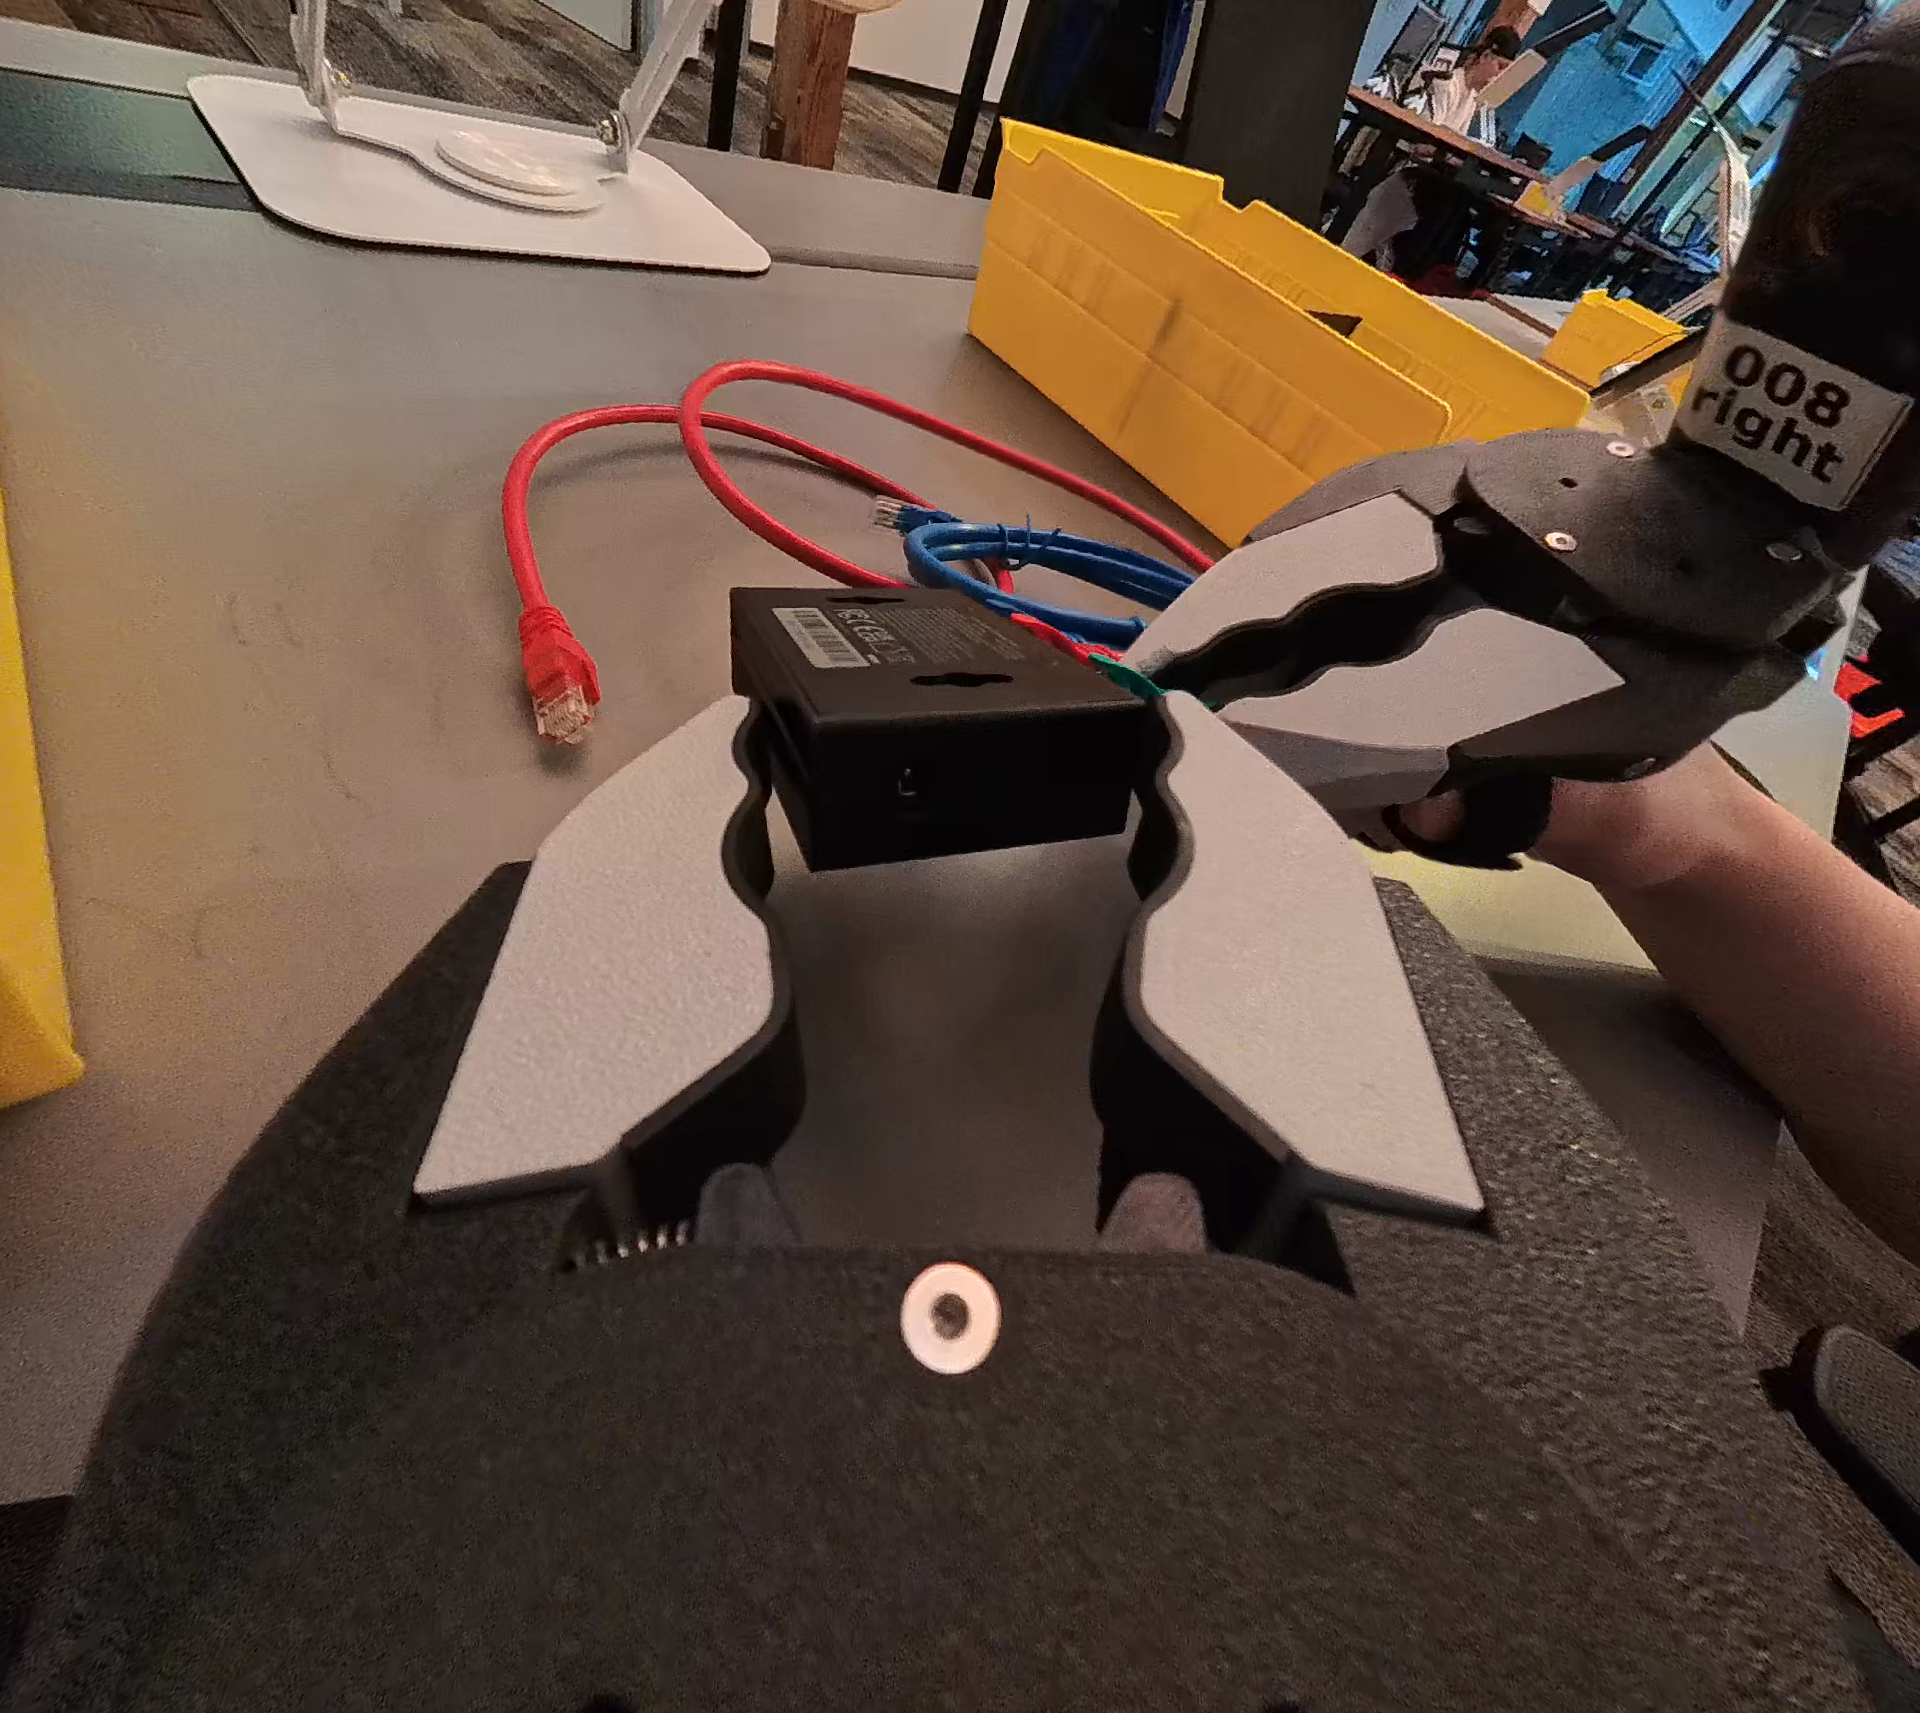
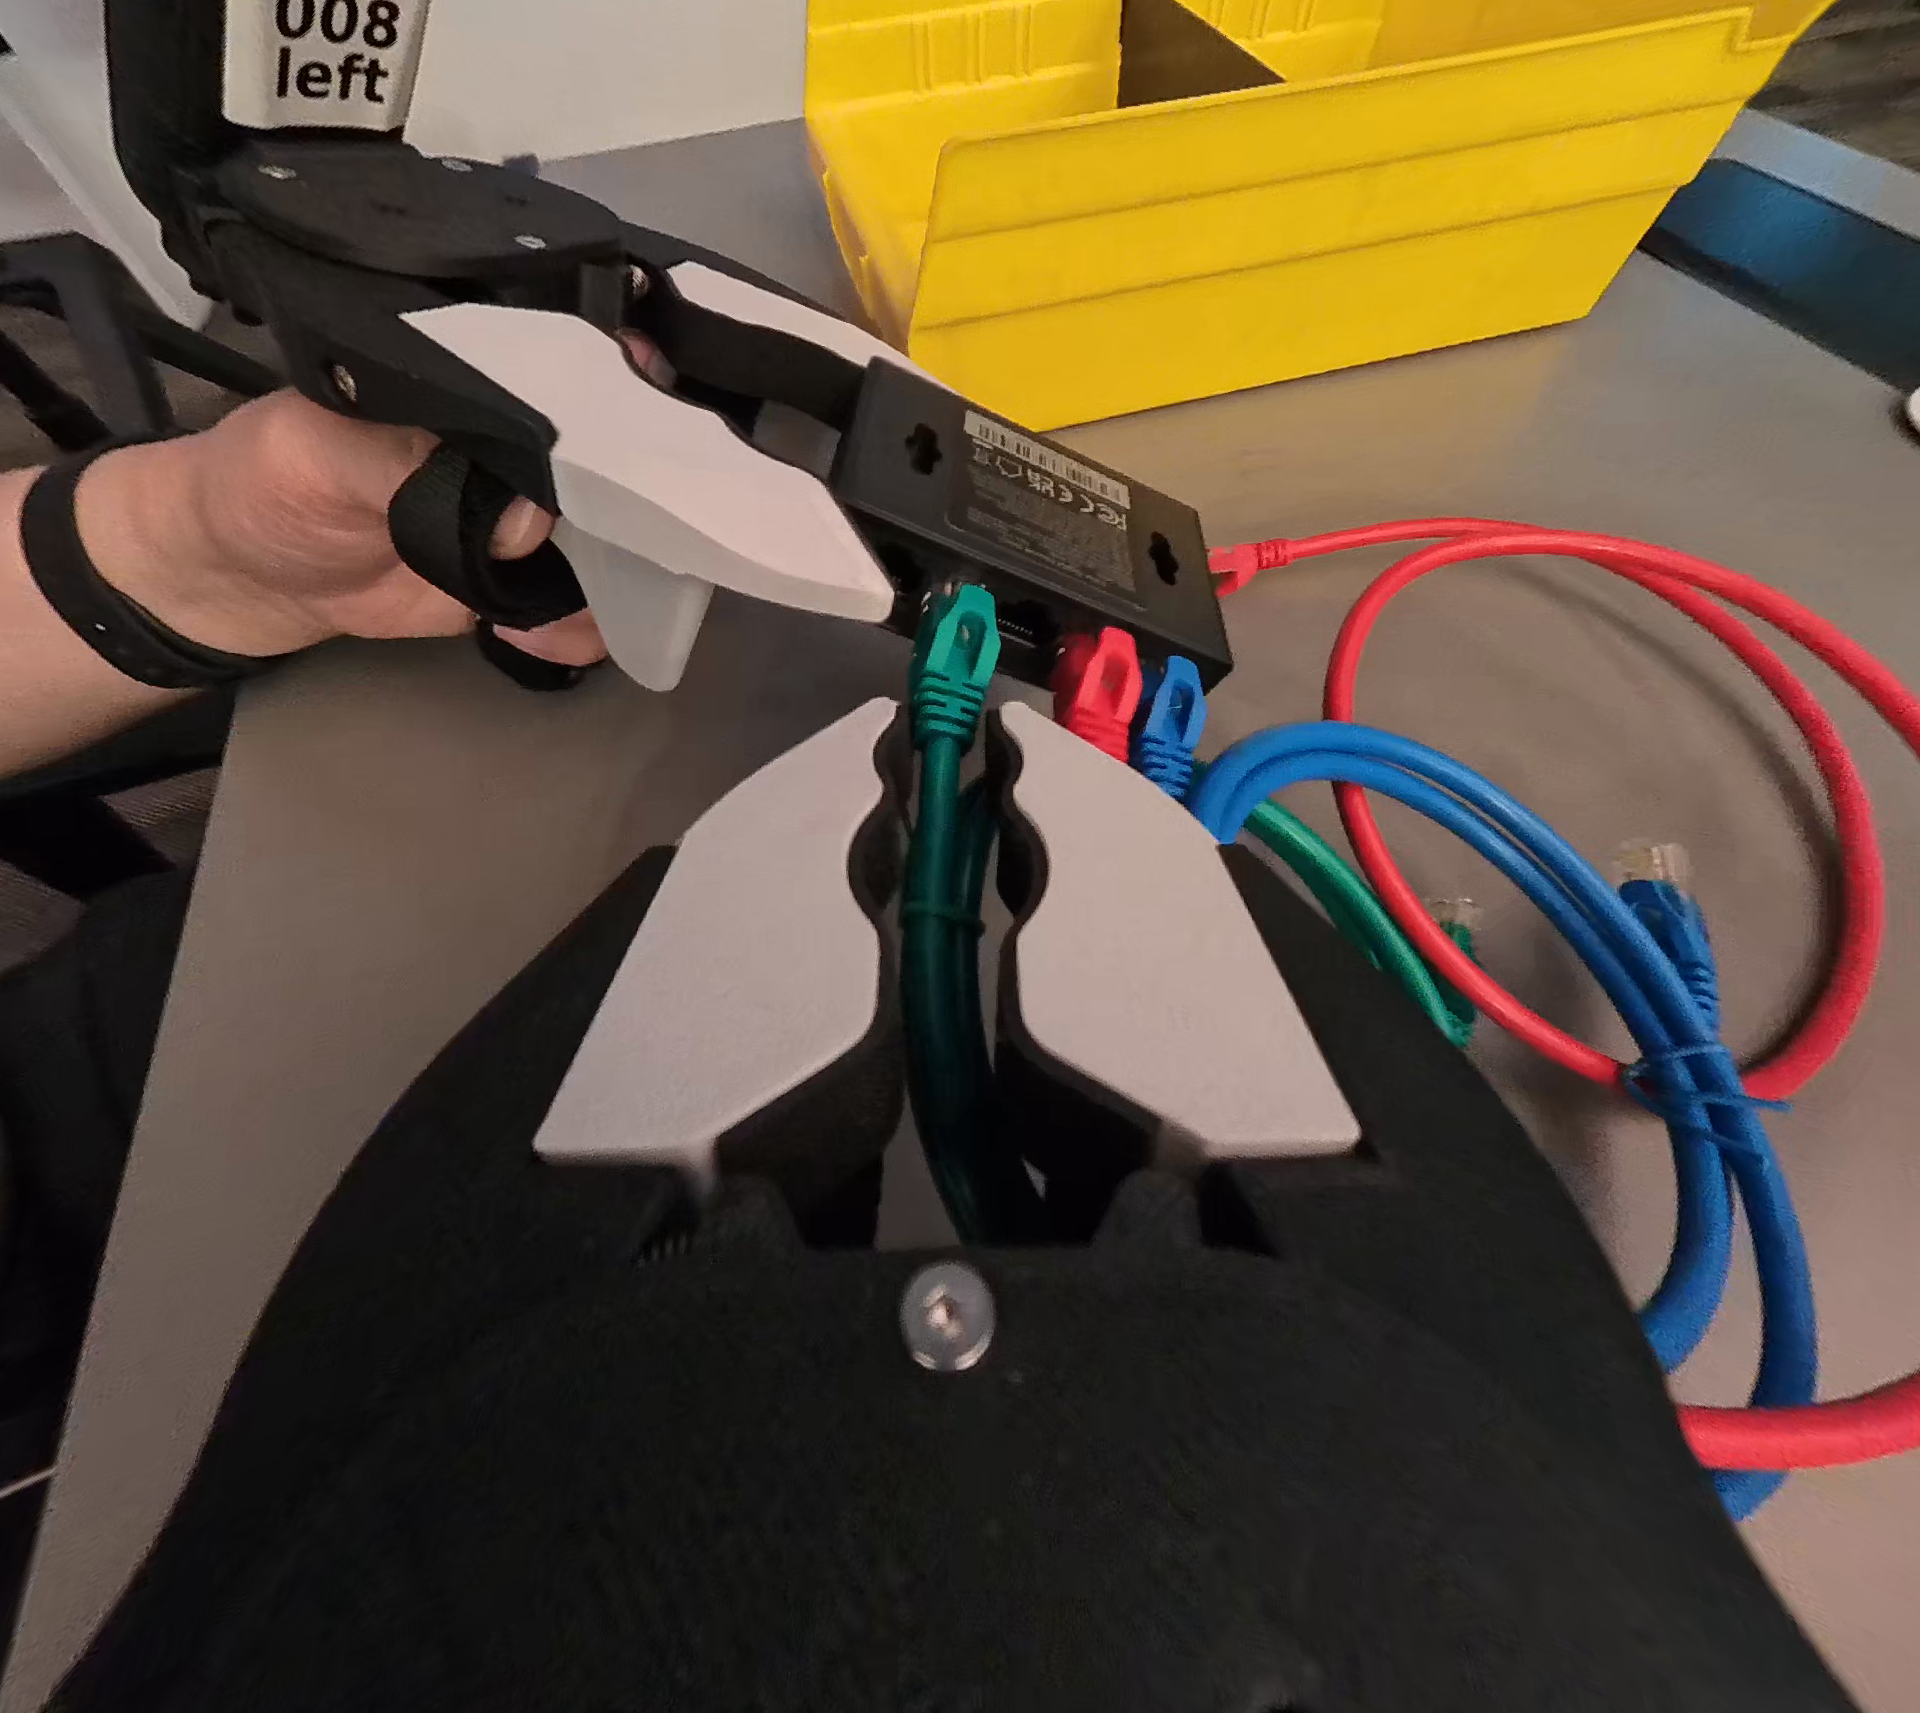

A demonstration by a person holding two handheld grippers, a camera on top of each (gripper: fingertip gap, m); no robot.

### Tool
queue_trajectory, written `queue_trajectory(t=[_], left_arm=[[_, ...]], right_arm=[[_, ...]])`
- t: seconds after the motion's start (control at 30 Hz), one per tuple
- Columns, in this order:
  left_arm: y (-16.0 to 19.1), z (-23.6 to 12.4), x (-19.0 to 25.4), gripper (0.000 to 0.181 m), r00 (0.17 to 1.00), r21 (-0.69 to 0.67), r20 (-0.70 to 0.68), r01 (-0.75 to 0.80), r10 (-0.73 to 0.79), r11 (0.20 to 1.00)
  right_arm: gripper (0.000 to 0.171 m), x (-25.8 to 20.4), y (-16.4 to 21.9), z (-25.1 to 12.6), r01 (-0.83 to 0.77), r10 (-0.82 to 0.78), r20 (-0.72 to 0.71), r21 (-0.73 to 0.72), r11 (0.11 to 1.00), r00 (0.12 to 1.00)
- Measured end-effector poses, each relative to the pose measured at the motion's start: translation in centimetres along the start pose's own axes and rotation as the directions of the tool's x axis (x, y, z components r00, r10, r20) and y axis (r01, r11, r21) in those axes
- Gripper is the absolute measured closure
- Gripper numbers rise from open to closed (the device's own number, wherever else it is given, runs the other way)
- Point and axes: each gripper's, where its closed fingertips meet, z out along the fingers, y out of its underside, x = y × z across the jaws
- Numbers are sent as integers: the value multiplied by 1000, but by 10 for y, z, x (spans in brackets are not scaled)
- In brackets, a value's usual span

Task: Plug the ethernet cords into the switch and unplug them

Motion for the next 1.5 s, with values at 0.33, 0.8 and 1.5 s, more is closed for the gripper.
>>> queue_trajectory(t=[0.33, 0.8, 1.5], left_arm=[[-1, -1, -3, 113, 1000, 15, 21, -2, 2, 1000], [-1, 2, 12, 106, 987, 26, 10, -158, 158, 987], [1, 13, 23, 57, 991, -7, -122, -50, 49, 999]], right_arm=[[159, -1, -4, 1, -141, 137, 68, 58, 988, 988], [160, 3, -21, -13, -10, 15, -34, 131, 991, 999], [160, -1, -8, -3, 191, -185, -102, 53, 980, 977]])
